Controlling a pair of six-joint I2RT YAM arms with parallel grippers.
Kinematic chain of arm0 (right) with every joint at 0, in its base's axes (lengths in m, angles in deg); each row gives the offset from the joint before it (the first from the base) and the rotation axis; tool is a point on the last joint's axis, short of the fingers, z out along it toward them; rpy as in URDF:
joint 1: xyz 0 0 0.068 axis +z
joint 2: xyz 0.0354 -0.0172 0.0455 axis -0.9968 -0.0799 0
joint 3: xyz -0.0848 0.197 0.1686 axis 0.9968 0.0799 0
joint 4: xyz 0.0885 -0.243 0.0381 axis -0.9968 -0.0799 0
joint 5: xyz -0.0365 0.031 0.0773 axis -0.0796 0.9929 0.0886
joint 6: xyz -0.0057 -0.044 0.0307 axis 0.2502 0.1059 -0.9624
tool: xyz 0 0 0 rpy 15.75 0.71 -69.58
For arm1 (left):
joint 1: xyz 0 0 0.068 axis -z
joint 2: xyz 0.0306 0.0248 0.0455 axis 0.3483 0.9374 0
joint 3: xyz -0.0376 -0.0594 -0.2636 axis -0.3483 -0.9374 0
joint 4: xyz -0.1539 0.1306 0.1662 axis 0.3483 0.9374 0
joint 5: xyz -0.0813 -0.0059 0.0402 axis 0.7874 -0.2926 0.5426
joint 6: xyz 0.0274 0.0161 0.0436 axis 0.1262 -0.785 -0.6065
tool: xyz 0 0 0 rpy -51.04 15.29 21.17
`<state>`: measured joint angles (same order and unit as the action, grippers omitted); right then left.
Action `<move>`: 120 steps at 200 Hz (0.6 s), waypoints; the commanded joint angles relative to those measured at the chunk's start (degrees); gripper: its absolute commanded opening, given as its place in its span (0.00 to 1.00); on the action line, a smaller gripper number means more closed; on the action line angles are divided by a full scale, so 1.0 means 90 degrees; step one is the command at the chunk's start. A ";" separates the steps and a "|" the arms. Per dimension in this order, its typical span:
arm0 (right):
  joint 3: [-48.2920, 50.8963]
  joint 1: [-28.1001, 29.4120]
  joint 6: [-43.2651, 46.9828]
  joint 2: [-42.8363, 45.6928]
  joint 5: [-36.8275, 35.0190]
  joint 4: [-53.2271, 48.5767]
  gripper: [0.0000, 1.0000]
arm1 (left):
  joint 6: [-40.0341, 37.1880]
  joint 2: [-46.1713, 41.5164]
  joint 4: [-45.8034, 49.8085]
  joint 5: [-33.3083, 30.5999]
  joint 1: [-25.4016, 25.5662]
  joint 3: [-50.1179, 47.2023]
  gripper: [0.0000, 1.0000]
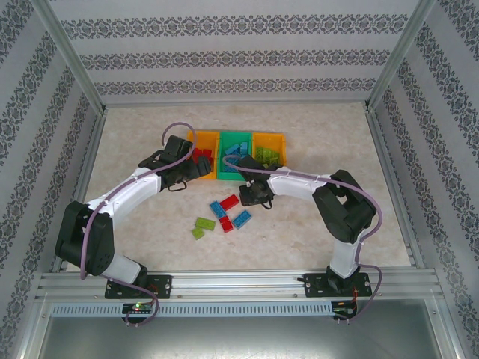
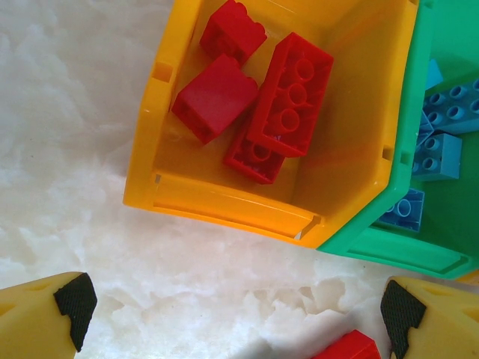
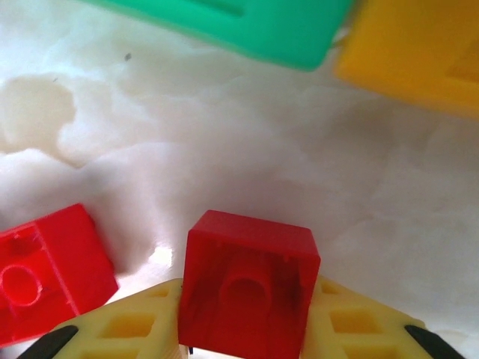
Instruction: Sort the legos into containers by color
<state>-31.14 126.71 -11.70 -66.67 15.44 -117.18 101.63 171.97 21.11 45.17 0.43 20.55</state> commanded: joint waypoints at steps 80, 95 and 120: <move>-0.1153 0.0586 0.0788 0.0054 0.0432 -0.0259 0.29 | 0.0154 -0.0505 0.0208 -0.0315 -0.0499 -0.0455 0.99; -0.1294 0.0636 0.0793 -0.0028 0.0541 -0.0221 0.29 | 0.0184 -0.0585 0.0217 -0.0338 -0.0567 -0.0531 0.99; -0.1737 0.0696 0.0800 -0.0296 0.0804 -0.0176 0.29 | 0.0232 -0.0659 0.0321 -0.0379 -0.0707 -0.0586 0.99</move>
<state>-42.51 132.09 -5.68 -67.08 19.70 -118.47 102.59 168.06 21.90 43.25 -4.40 15.94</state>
